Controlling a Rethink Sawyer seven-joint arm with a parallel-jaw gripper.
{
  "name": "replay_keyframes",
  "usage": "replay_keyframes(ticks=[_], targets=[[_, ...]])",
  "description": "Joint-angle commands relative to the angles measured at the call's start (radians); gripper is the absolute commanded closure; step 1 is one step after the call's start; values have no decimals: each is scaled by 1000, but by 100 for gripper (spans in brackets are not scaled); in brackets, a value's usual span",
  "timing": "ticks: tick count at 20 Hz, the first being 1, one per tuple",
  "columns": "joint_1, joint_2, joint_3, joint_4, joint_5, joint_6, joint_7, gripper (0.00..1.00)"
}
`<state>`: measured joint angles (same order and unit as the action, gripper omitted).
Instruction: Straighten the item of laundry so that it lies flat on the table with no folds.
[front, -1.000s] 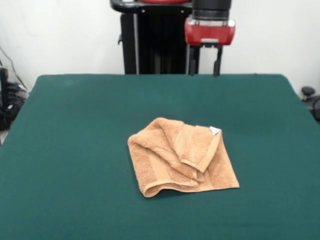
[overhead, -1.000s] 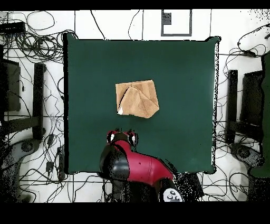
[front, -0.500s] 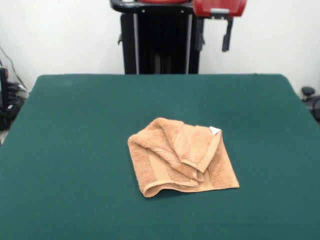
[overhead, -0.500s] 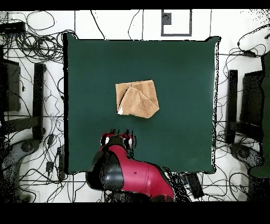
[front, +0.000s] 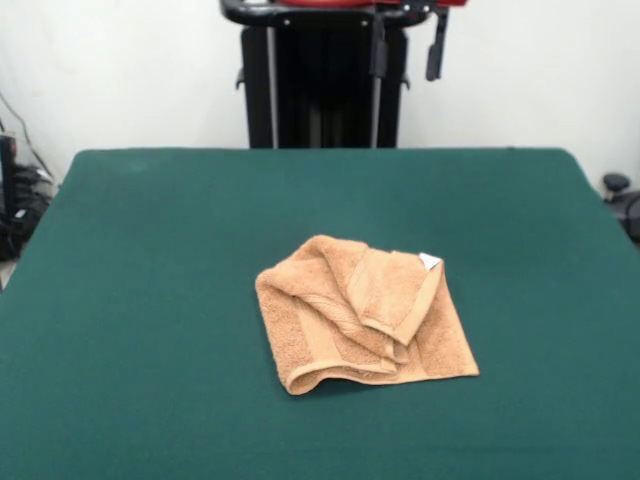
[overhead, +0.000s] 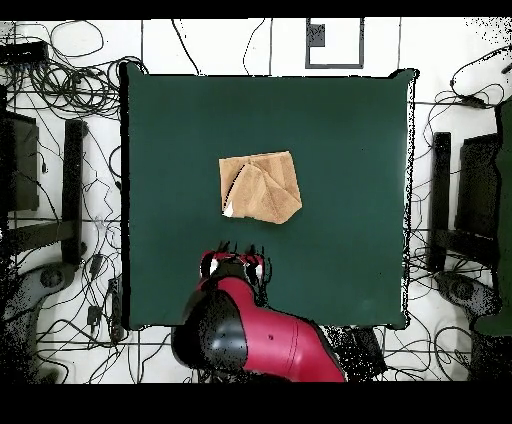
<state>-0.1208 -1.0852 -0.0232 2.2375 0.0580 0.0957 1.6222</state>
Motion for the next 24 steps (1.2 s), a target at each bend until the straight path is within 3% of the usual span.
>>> replay_keyframes(ticks=[1,4,11,18,24], targets=[[-3,76,20,-58,13,64,157,0],[3,103,9,-69,6,4,169,0],[2,131,-4,-136,4,32,150,0],[1,172,-18,-178,-10,-42,156,0],[-52,222,27,-222,-14,-40,141,0]])
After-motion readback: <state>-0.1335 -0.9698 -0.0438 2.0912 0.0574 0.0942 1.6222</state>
